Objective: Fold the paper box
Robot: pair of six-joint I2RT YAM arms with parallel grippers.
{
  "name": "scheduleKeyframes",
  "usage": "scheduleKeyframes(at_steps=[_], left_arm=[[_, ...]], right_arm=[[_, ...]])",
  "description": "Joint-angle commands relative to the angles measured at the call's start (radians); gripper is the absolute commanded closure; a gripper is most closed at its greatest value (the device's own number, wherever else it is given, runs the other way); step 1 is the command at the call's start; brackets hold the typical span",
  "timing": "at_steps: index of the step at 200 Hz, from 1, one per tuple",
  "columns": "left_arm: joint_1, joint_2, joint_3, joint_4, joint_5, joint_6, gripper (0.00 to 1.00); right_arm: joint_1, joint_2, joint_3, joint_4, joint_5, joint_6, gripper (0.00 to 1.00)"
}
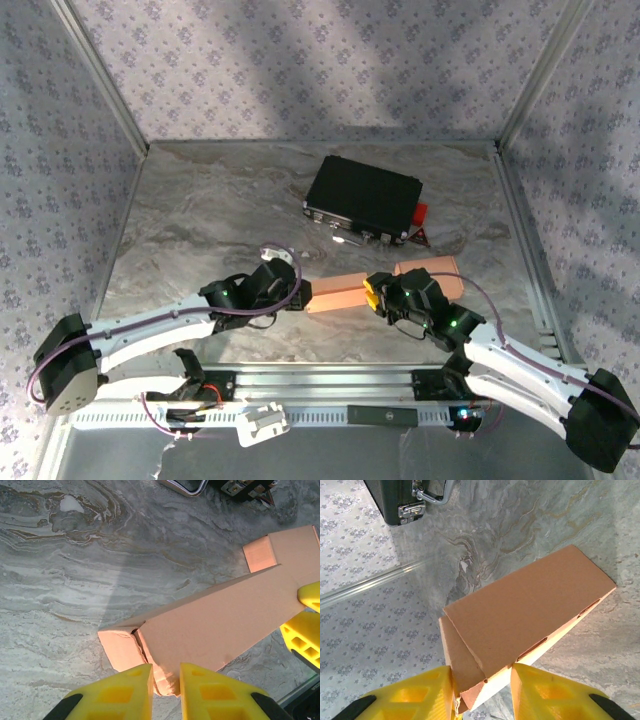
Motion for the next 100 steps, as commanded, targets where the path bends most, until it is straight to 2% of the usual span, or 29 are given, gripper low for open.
scheduleKeyframes(at_steps=[1,45,75,100], left_arm=[[0.001,0.013,-0.01,-0.023,-0.002,-0.008,0.8],[-0.009,0.037,-0.01,-0.066,-0.029,-0.008,0.82],[-0.025,0.044,-0.013,-0.09,-0.061,-0.008,0.88],[-0.034,0.041,-0.009,-0.084,-0.065,-0.002,0.9]], right_arm=[[-0.006,-0.002,-0.019,-0.049,0.016,-0.009,0.65],[-0.007,-0.001,-0.026,-0.073,0.023,-0.01,0.71],[-0.007,0.005,-0.017,-0.123,0.026,-0.009,0.8],[-0.007,0.008,-0.006,-0.149,0.026,-0.016,0.81]])
